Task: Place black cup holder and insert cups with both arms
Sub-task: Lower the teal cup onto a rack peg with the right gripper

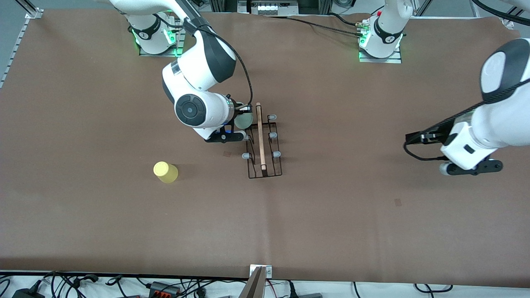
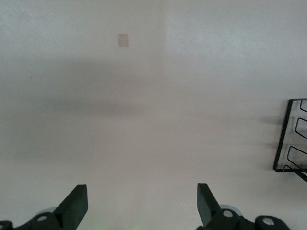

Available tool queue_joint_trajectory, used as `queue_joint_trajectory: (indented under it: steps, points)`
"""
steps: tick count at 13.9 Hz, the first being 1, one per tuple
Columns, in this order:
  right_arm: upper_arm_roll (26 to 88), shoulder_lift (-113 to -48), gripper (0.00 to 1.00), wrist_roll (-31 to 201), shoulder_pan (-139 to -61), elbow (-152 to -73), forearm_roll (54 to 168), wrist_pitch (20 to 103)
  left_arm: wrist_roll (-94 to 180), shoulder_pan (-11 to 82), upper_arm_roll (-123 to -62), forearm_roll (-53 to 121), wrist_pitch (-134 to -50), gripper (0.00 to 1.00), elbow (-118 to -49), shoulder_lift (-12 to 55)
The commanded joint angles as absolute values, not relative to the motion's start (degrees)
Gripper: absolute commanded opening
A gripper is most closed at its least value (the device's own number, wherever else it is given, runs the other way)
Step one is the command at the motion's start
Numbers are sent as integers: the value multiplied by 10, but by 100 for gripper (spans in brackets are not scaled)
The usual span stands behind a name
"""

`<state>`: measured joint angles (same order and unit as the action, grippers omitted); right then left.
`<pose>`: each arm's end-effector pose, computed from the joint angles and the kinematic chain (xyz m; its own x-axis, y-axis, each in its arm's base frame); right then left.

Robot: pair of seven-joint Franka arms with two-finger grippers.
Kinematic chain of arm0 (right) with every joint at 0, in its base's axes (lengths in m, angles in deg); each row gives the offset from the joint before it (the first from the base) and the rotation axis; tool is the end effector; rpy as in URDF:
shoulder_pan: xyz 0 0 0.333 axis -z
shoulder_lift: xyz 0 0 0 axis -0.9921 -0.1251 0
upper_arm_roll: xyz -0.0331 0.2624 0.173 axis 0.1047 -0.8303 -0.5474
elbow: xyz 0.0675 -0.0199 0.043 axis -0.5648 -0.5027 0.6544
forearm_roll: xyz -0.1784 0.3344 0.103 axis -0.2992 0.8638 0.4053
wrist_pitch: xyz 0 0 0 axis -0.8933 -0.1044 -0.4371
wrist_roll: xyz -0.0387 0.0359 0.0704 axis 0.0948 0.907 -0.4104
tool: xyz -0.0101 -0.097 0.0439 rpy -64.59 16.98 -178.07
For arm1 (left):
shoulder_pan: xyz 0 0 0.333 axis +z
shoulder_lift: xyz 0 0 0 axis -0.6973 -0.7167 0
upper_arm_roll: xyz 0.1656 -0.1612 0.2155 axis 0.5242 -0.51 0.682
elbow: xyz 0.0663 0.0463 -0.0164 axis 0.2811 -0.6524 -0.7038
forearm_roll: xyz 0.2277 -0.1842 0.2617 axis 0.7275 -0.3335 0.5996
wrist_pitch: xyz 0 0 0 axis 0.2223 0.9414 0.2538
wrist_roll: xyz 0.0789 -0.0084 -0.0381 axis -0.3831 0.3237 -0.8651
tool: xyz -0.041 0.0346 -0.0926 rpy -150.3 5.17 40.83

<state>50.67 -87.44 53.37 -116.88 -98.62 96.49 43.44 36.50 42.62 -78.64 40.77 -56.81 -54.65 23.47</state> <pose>0.5289 0.4100 0.3513 0.8960 0.0665 -0.4390 -0.0098 -0.9855 -0.1692 0.6506 -0.0633 0.5202 0.9678 0.1139 -0.2243 0.1219 -0.9923 0.0220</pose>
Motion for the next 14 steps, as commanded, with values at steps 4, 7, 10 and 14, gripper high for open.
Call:
queue_joint_trajectory:
  steps: [4,7,10,14]
  points:
    - [509,-909,48,517,-1181,-969,968,429,386,475,-784,412,-658,100,-733,374]
    - [515,-907,100,515,-1176,-958,967,421,385,476,-787,413,-725,100,-831,440]
    - [539,-893,100,511,-1170,-928,966,397,385,476,-796,417,-751,100,-880,474]
    - [633,-883,100,510,-1168,-925,931,400,384,477,-793,415,-755,100,-868,468]
